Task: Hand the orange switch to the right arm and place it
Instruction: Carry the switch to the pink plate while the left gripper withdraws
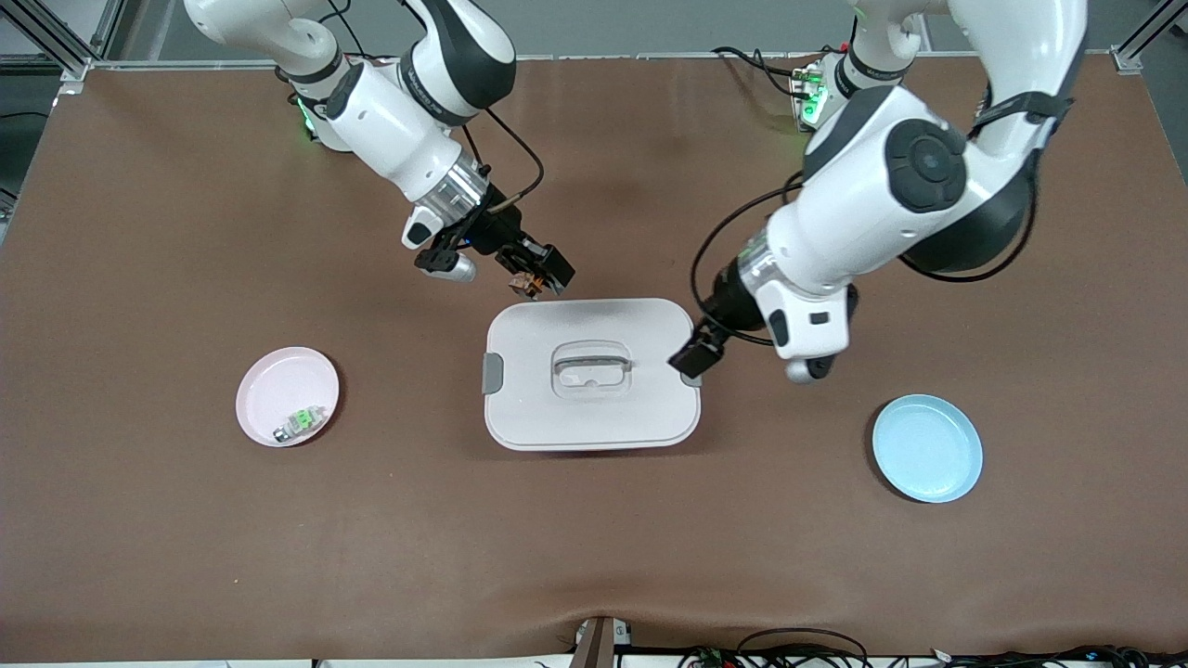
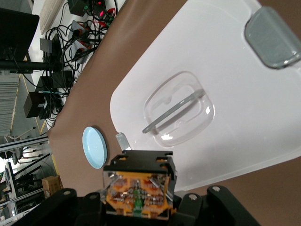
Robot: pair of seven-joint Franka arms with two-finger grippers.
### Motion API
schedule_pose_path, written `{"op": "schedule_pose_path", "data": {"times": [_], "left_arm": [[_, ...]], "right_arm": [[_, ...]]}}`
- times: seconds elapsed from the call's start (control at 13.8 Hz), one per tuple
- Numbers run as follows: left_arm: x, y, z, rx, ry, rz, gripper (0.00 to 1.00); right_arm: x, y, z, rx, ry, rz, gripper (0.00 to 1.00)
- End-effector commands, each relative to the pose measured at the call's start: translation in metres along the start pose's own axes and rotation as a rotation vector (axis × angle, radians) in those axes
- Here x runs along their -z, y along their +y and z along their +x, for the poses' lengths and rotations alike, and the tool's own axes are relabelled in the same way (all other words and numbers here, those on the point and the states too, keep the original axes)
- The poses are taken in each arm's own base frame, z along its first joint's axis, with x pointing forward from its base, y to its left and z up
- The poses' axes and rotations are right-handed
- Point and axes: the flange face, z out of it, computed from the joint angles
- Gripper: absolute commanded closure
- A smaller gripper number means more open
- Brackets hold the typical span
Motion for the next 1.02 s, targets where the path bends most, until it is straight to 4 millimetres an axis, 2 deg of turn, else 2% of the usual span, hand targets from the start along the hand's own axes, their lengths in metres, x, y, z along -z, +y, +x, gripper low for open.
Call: {"op": "schedule_pose_path", "data": {"times": [0.0, 0.29, 0.44, 0.58, 0.8, 0.94], "left_arm": [[0.044, -0.025, 0.047, -0.108, 0.071, 0.045, 0.00], [0.081, -0.067, 0.137, -0.255, 0.081, 0.127, 0.00], [0.104, -0.090, 0.167, -0.330, 0.088, 0.156, 0.00], [0.116, -0.112, 0.200, -0.339, 0.114, 0.208, 0.00], [0.129, -0.126, 0.208, -0.457, 0.201, 0.332, 0.00], [0.143, -0.133, 0.211, -0.509, 0.209, 0.346, 0.00]], "right_arm": [[0.006, 0.003, 0.026, 0.036, -0.012, -0.017, 1.00], [0.020, 0.026, 0.069, 0.110, -0.059, -0.059, 1.00], [0.023, 0.043, 0.083, 0.147, -0.091, -0.084, 1.00], [0.030, 0.059, 0.096, 0.192, -0.101, -0.099, 1.00], [0.040, 0.093, 0.114, 0.301, -0.141, -0.126, 1.00], [0.050, 0.122, 0.129, 0.376, -0.147, -0.142, 1.00]]}}
